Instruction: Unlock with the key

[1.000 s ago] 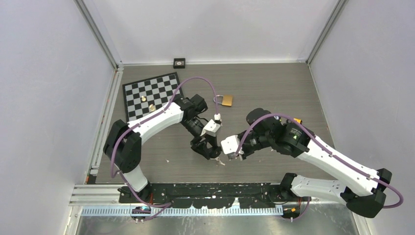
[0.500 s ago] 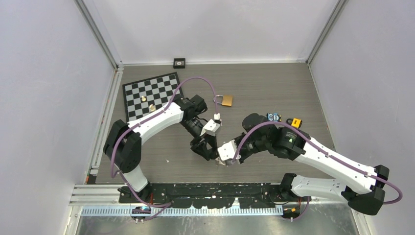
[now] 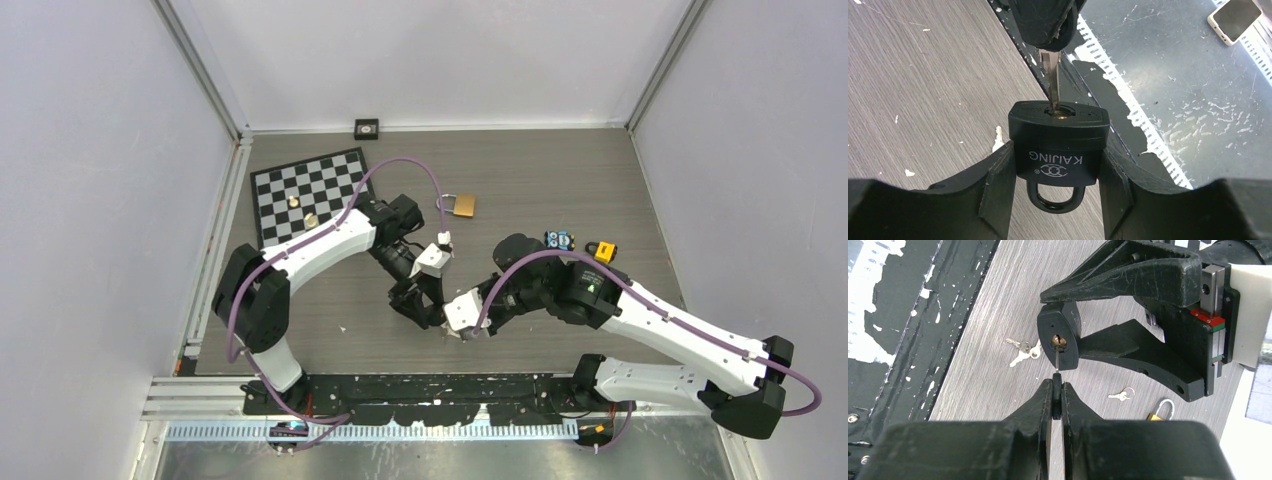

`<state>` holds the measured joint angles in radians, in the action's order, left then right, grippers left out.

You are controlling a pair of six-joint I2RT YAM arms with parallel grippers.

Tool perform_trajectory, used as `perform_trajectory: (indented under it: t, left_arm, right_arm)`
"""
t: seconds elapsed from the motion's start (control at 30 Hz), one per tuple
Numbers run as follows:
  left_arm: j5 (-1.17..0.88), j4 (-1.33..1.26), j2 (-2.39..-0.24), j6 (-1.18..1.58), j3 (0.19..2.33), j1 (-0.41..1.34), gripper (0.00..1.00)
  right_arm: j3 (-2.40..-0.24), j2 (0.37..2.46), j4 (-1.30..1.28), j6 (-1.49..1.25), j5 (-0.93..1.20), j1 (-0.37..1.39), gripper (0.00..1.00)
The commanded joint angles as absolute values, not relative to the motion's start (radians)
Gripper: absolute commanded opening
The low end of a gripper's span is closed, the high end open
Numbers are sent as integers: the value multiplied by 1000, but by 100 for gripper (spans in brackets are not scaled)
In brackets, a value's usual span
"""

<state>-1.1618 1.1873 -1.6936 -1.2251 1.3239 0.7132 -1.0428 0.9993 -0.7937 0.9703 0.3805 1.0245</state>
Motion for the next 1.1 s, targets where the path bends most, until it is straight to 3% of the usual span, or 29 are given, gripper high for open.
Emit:
perform_trajectory:
  t: [0.0,1.07]
  left_arm:
    - [-1246,1212,-1694,-1212,1370,718,0]
    - [-1258,1232,-1709,-1184,1377,721,0]
  right_arm:
    - [-1081,984,-786,969,412,1030,0]
    - [-1060,1028,-749,997,369,1051,1]
